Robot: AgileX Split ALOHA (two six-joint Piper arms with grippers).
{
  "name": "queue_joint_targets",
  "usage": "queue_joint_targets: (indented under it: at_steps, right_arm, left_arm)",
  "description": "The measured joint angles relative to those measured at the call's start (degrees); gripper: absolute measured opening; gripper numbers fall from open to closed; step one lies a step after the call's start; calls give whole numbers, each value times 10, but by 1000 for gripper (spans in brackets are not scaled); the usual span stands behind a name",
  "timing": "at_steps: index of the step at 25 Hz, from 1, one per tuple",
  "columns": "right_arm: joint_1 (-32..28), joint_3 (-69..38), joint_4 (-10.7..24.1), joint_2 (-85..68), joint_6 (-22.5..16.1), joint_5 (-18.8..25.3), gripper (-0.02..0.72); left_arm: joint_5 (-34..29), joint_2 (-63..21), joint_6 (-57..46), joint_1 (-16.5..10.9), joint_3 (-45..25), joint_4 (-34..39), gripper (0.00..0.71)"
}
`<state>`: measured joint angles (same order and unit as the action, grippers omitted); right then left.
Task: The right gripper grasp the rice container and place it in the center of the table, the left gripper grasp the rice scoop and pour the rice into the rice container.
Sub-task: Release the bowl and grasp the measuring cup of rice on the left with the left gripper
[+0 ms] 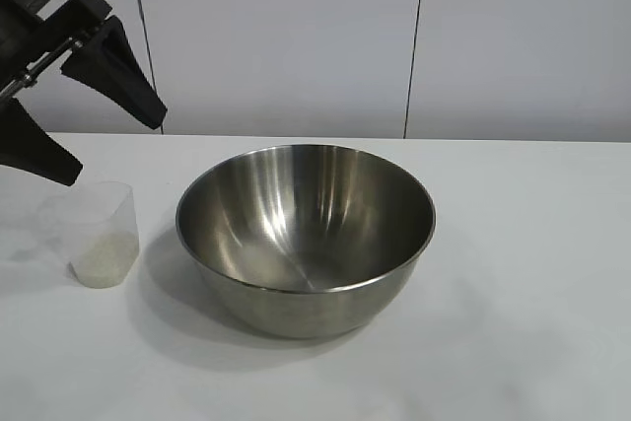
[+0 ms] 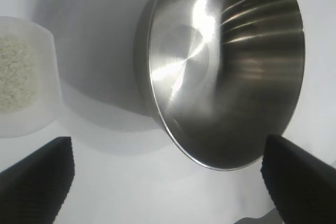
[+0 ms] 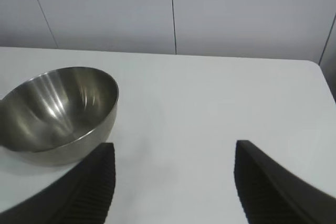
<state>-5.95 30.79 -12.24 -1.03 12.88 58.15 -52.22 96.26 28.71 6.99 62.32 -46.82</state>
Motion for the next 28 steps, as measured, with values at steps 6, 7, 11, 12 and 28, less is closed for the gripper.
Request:
queue_joint_targets:
  at_steps: [6, 7, 11, 12, 28]
  right_arm:
    - [35, -24, 21, 0, -39, 6, 452]
    - [41, -24, 23, 0, -40, 5, 452]
    - [64, -24, 25, 0, -43, 4, 452]
    - [67, -24, 25, 0, -43, 4, 452]
    - [89, -38, 71, 0, -84, 40, 452]
  left_arm:
    - [0, 0, 0, 0, 0, 0, 695]
    - [0, 0, 0, 0, 0, 0, 695]
    - [0, 0, 0, 0, 0, 0, 695]
    - [0, 0, 0, 0, 0, 0, 695]
    - [1, 0, 0, 0, 0, 0, 695]
